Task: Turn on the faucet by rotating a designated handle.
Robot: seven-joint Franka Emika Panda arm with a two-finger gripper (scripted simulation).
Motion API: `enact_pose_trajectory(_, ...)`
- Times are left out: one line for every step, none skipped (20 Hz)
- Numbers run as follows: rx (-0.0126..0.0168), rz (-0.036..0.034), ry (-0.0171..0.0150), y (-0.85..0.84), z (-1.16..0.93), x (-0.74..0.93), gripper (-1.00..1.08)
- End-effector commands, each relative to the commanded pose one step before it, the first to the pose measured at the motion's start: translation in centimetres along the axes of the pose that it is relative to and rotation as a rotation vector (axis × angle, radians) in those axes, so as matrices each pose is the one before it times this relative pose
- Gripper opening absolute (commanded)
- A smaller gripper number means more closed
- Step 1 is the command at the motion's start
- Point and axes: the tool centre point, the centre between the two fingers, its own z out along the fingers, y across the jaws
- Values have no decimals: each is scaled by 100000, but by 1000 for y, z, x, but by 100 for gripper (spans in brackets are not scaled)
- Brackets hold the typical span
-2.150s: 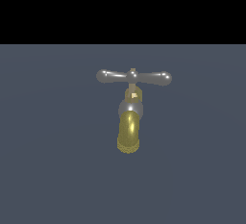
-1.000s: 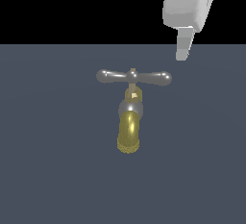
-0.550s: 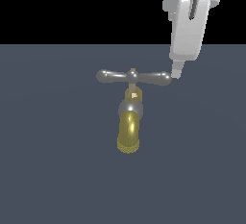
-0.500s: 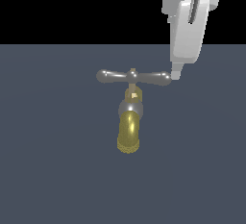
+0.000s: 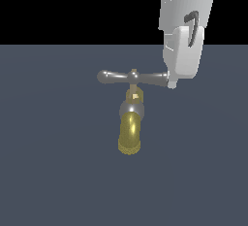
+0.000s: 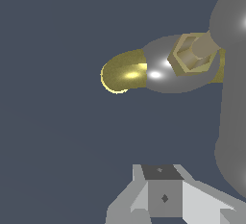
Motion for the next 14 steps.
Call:
enact_pose_trajectory(-69,-1854,67,311,371,92,-100)
enact_pose_trajectory(2,-502,25,81,104,32,-100)
enact_pose_trajectory(5,-413,27,67,85,28,-100)
enact_pose_trajectory(8,-323,28,52,66,23,-100)
enact_pose_trajectory(11,-237,29,38,47,21,-100)
enact_pose_trajectory(13,-151,30,24,28,18,-100)
enact_pose_trajectory(12,-63,25,10,10,11,-100)
enact_pose_trajectory(0,0,0,0,-3,3,-100)
enact_pose_trajectory(0,0,0,0,0,0,-100)
enact_pose_trajectory(0,0,0,0,0,0,-100)
enact_pose_trajectory(0,0,0,0,0,0,-100)
enact_pose_trajectory(0,0,0,-10,-7,12,-100)
enact_pose_trajectory(0,0,0,257,1,-35,-100)
enact_pose_trajectory(0,0,0,257,1,-35,-100)
